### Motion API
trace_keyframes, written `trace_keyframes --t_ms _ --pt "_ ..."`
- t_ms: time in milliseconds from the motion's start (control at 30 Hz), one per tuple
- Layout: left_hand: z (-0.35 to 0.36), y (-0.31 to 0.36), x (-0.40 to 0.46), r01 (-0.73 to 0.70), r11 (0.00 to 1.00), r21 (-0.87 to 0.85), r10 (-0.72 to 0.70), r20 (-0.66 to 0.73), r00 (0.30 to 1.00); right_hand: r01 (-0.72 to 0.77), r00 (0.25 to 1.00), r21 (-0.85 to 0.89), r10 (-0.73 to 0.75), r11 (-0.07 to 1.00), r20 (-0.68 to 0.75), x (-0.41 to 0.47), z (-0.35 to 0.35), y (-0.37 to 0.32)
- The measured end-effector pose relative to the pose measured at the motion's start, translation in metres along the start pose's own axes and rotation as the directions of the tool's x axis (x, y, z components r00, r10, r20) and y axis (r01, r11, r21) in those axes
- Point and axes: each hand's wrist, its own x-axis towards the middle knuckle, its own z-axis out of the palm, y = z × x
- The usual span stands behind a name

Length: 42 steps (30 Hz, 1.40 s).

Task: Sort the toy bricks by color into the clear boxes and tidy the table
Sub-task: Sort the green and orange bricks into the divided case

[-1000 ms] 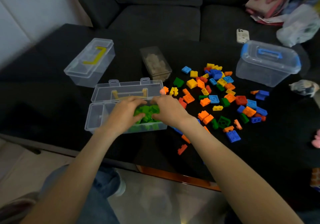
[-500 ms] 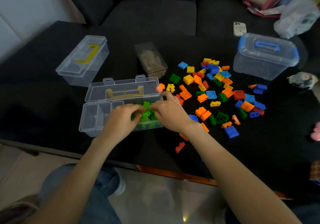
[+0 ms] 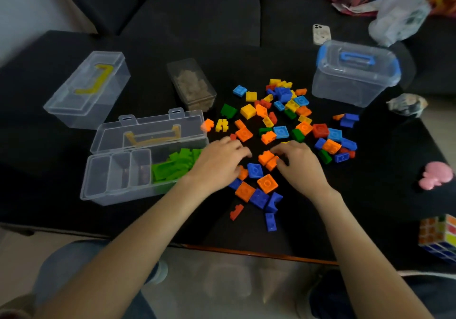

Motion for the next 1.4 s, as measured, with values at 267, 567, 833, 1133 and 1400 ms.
trace_keyframes --t_ms 267,567,833,1133,1400 --pt "0.023 -0.001 0.030 0.136 0.982 0.129 -0.156 0.163 0.974 0.102 0.993 -0.092 -0.096 0.991 0.069 -0.025 0.000 0.017" --pt "0.021 -0.001 0.040 0.145 0.977 0.157 -0.163 0.107 0.981 0.088 0.995 -0.080 -0.084 0.993 0.054 -0.011 -0.008 0.037" --pt "0.020 0.000 0.043 0.101 0.978 0.183 -0.130 0.153 0.980 0.128 0.980 -0.156 -0.100 0.979 0.174 0.015 -0.011 0.037" --pt "0.012 -0.007 0.039 0.183 0.983 -0.021 -0.182 0.004 0.983 0.201 0.950 -0.071 -0.177 0.977 0.258 0.017 0.012 0.035" --pt "-0.012 -0.038 -0.028 0.241 0.943 -0.231 -0.295 -0.239 0.925 0.298 0.954 0.286 -0.290 0.911 -0.074 0.015 -0.004 -0.033"
